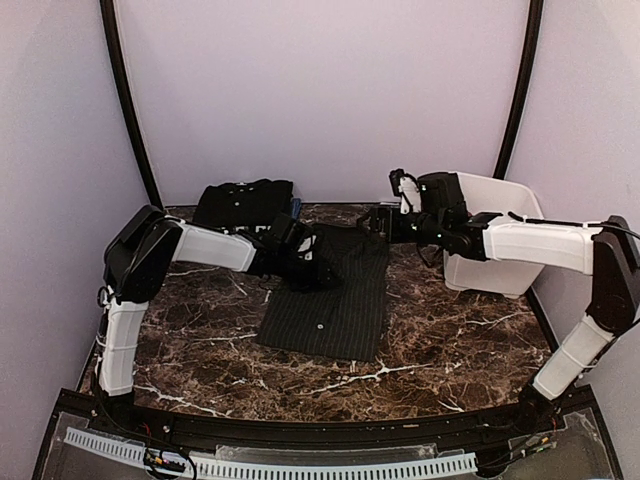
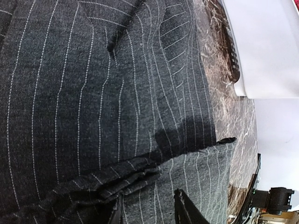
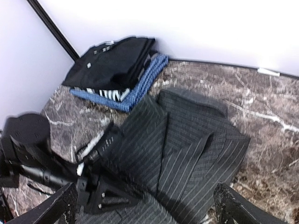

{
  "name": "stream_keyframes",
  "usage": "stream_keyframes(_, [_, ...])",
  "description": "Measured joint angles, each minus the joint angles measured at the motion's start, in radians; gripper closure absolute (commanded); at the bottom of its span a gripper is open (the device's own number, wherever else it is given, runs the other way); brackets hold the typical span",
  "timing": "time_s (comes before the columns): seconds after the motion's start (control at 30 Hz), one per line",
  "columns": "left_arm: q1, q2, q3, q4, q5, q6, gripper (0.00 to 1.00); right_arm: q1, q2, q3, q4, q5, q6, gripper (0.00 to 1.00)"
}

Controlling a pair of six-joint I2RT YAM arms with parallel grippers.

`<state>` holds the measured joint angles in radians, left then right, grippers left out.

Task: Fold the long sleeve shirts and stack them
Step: Smooth out the 2/3-rectangle-folded shirt at the center of the board.

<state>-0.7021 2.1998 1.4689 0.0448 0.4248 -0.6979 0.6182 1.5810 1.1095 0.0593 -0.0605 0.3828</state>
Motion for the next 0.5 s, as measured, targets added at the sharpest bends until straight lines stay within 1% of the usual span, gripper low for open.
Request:
stream_keyframes(0.13, [0.000, 0.010, 0.030, 0.005, -0.021, -0.010, 0.63, -0.004, 0.013, -0.018, -0.013, -0.082, -0.020, 0.11])
stream_keyframes(0.2, [0.000, 0.009, 0.042, 0.003, -0.031, -0.010, 0.62, -0.004, 0.029, -0.017, -0.015, -0.133, -0.019, 0.17])
stream_keyframes(0.3, [0.000, -0.004, 0.046, -0.009, -0.059, -0.006, 0.59, -0.004, 0.068, -0.025, -0.011, -0.202, 0.024, 0.23])
stream_keyframes(0.37, [0.000, -0.037, 0.029, -0.028, -0.083, -0.002, 0.58, -0.004, 0.093, -0.043, -0.007, -0.234, 0.059, 0.27])
stream_keyframes(0.43, [0.008, -0.103, -0.015, -0.055, -0.106, -0.001, 0.58, -0.004, 0.127, -0.064, -0.006, -0.266, 0.099, 0.36])
stream_keyframes(0.47, [0.011, -0.148, -0.045, -0.067, -0.114, 0.000, 0.58, -0.004, 0.144, -0.073, -0.006, -0.282, 0.119, 0.43])
stream_keyframes(0.5, [0.015, -0.197, -0.079, -0.075, -0.120, 0.002, 0.58, -0.004, 0.159, -0.079, -0.004, -0.291, 0.128, 0.46])
